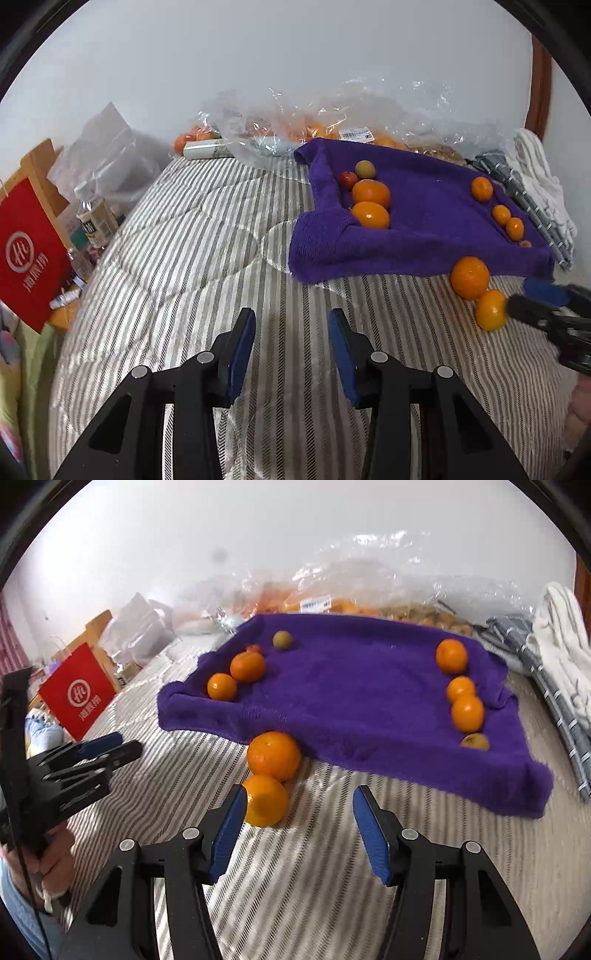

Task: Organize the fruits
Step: 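Grasp an orange with the right gripper while the left grasps a large orange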

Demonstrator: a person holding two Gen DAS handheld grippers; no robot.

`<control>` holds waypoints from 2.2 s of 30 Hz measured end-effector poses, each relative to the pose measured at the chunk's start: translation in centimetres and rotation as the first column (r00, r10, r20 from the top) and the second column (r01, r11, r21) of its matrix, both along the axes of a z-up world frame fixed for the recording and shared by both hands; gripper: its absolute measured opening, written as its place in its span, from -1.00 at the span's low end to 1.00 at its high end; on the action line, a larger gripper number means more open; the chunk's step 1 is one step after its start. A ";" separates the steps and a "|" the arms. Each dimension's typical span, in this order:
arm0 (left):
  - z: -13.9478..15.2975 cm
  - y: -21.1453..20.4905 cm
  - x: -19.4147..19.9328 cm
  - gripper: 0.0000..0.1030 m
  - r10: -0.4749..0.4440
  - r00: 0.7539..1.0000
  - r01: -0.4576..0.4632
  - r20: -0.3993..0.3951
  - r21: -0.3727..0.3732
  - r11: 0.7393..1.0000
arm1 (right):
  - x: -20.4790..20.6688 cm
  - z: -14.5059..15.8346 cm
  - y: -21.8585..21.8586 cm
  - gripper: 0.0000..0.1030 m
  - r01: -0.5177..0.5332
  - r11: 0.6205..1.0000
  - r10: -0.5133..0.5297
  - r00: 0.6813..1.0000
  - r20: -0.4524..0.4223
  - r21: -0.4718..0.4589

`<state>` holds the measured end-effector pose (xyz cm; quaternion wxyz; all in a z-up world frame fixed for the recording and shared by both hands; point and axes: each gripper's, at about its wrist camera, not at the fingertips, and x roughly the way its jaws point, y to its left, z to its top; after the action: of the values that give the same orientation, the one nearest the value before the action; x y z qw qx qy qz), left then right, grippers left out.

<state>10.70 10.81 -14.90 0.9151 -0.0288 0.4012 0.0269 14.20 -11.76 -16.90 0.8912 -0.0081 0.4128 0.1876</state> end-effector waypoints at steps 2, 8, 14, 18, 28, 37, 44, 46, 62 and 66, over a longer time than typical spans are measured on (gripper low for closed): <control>-0.5 0.6 -0.1 -0.24 -0.014 1.000 0.014 -0.003 -0.061 0.998 | 0.5 -0.4 0.6 0.15 -0.002 1.000 0.002 1.000 -0.025 0.014; -1.4 1.9 0.0 -0.25 -0.006 0.999 -0.001 -0.035 -0.173 0.985 | 1.1 -1.4 2.5 -0.05 -0.006 0.999 0.004 0.999 -0.051 -0.031; -1.6 2.7 -0.2 -0.26 0.000 1.000 -0.006 -0.023 -0.243 0.970 | 0.9 -2.0 4.0 -0.33 -0.008 0.996 0.005 1.000 -0.026 -0.093; -1.6 2.8 -0.2 -0.26 0.001 1.000 -0.006 -0.023 -0.245 0.969 | 0.2 -1.7 3.8 -0.34 0.010 0.993 -0.008 1.000 0.011 -0.121; -1.7 2.2 0.0 -0.26 -0.010 0.999 0.003 -0.037 -0.196 0.981 | -2.8 0.6 -2.4 -0.34 0.082 0.990 -0.075 0.995 0.064 -0.114; -1.6 2.3 0.0 -0.26 -0.008 0.999 -0.001 -0.046 -0.198 0.980 | -3.7 -0.2 -8.7 -0.33 0.212 0.973 -0.208 0.977 0.044 -0.094; 0.0 -1.6 -0.5 -0.30 -0.088 0.995 0.076 -0.057 -0.184 0.980 | -4.8 0.2 -12.0 -0.33 0.267 0.962 -0.263 0.963 0.064 -0.064; 0.4 -3.1 -0.4 -0.29 -0.122 0.991 0.113 -0.045 -0.168 0.979 | -5.0 0.4 -12.5 -0.33 0.275 0.960 -0.270 0.960 0.079 -0.059; -0.2 -12.5 4.1 -0.26 -0.204 0.972 0.185 -0.118 -0.151 0.971 | -4.4 2.1 -14.3 -0.33 0.279 0.960 -0.279 0.956 0.089 0.011; -1.0 -13.3 5.3 -0.26 -0.193 0.971 0.171 -0.143 -0.147 0.974 | -3.9 1.7 -14.6 -0.33 0.277 0.961 -0.278 0.958 0.066 0.021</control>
<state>15.95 -2.50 -15.90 0.8755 -0.0509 0.4736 -0.0820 10.28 -26.37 -15.21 0.9223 0.0485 0.3782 0.0630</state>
